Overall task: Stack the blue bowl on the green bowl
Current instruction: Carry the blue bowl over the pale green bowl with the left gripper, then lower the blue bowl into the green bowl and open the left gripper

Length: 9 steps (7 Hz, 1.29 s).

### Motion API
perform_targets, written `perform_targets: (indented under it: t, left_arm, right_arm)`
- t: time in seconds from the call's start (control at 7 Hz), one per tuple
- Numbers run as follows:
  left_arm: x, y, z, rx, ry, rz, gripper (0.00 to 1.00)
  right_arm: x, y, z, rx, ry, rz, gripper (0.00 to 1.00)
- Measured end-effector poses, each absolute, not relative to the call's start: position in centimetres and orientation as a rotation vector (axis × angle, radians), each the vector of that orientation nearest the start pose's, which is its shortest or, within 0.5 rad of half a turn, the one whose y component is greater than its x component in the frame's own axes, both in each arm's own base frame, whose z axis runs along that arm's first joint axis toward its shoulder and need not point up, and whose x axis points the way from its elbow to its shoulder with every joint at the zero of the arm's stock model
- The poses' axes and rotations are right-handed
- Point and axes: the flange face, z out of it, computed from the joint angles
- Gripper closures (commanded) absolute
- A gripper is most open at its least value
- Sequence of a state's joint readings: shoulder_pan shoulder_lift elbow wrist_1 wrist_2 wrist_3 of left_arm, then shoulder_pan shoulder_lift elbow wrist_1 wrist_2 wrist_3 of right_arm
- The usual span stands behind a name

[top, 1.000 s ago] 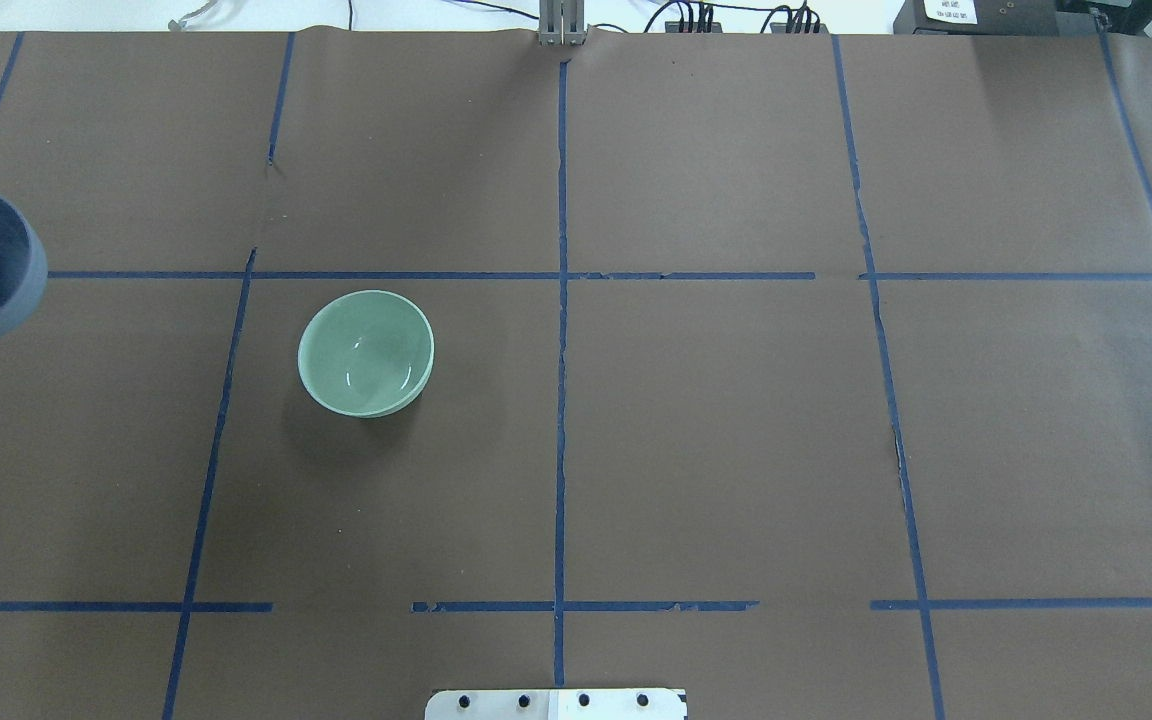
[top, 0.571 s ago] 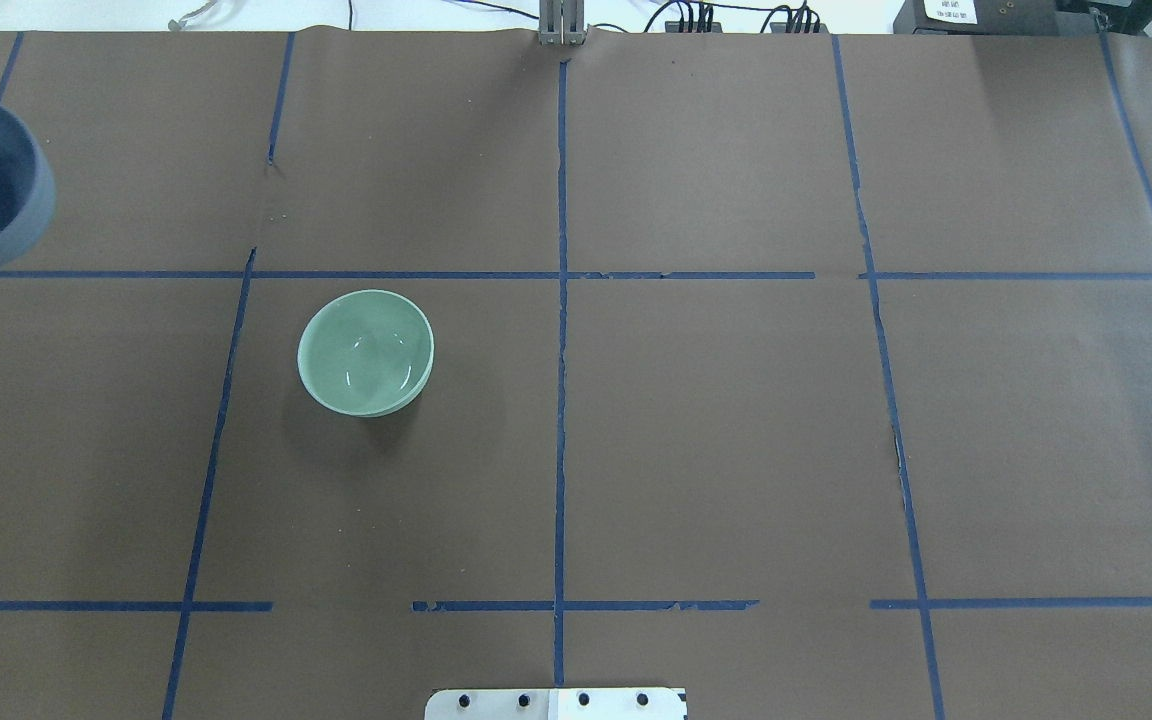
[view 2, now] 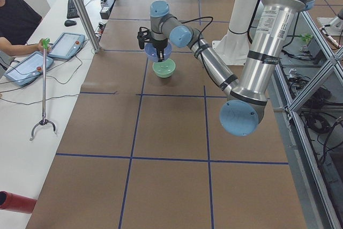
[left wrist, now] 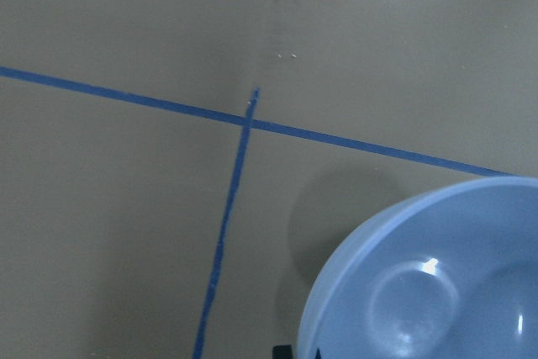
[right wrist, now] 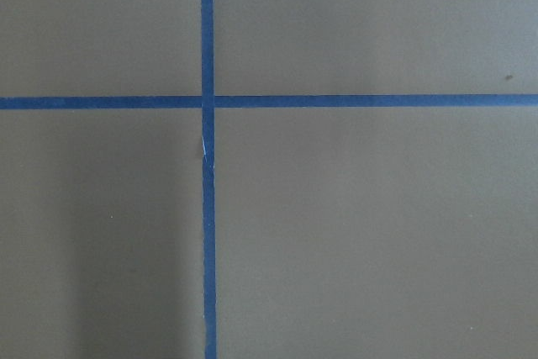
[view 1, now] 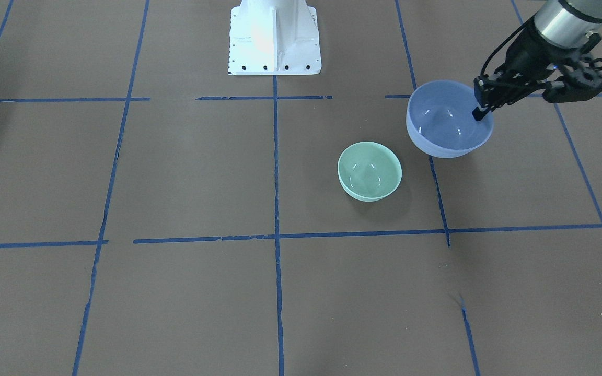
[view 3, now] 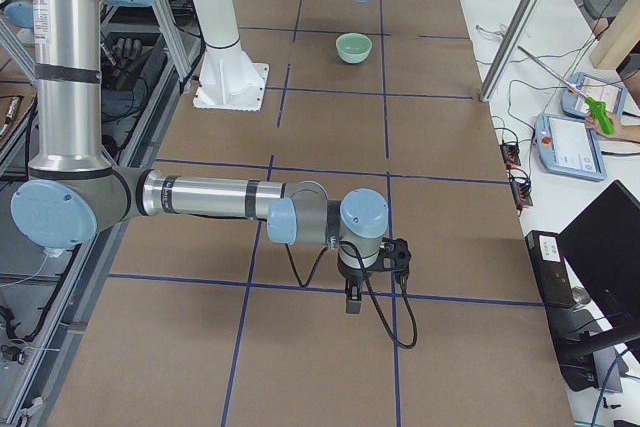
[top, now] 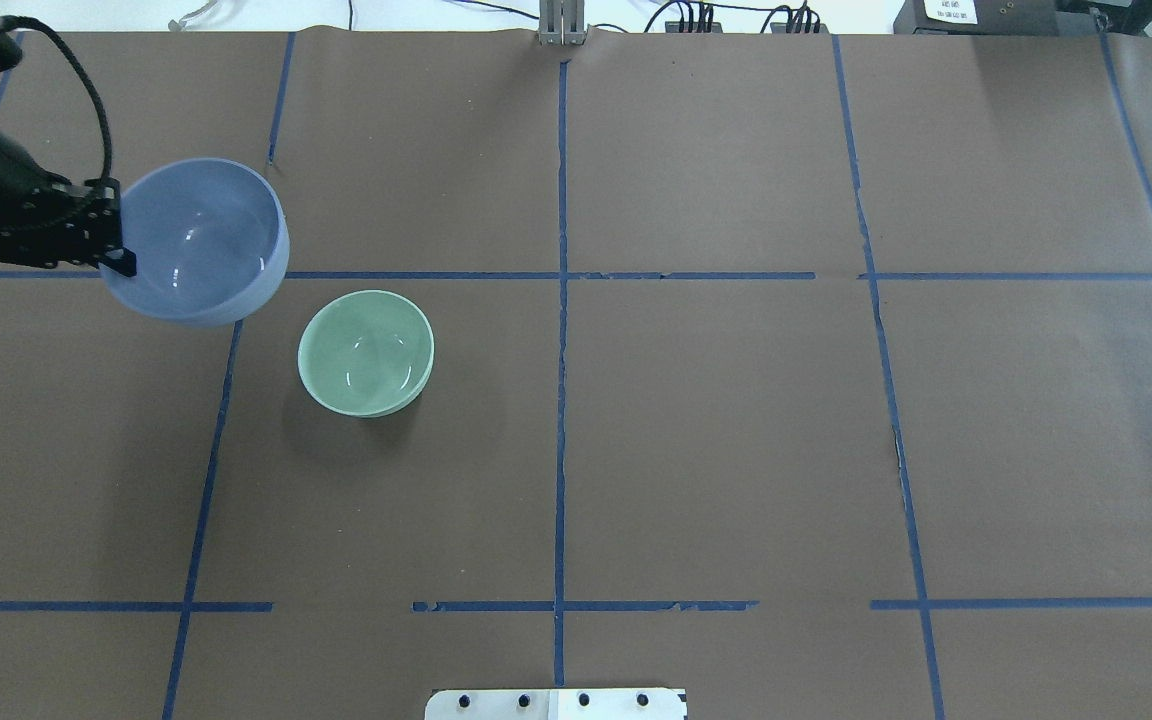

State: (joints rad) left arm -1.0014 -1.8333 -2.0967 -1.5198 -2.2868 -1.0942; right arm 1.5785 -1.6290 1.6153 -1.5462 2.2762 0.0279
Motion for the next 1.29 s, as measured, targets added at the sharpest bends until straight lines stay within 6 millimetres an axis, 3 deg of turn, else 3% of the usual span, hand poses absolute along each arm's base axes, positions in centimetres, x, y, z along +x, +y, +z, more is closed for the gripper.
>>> perform_targets:
  t: [0.29, 0.57, 0.86, 1.14, 1.29]
  left_arm:
    - [28.4, -47.1, 29.9, -0.055, 1.005, -0.223, 1.00]
    - [33.3, -47.3, 31.9, -0.060, 0.996, -0.227, 1.00]
    - [35.8, -47.1, 33.2, -0.060, 1.019, -0.230, 1.00]
    - [36.2, -46.8, 33.1, -0.056, 1.030, -0.227, 1.00]
    - [36.2, -46.8, 33.2, -0.056, 1.029, -0.226, 0.01]
  right_arm:
    - [7.2, -46.7, 66.7, 0.002, -0.705, 0.031, 0.00]
    - [7.2, -46.7, 66.7, 0.003, -0.705, 0.030, 0.00]
    - [7.2, -46.7, 66.7, 0.003, -0.705, 0.030, 0.00]
    - [7.2, -46.7, 66.7, 0.003, -0.705, 0.030, 0.00]
    - [7.2, -46.7, 66.7, 0.003, -0.705, 0.030, 0.00]
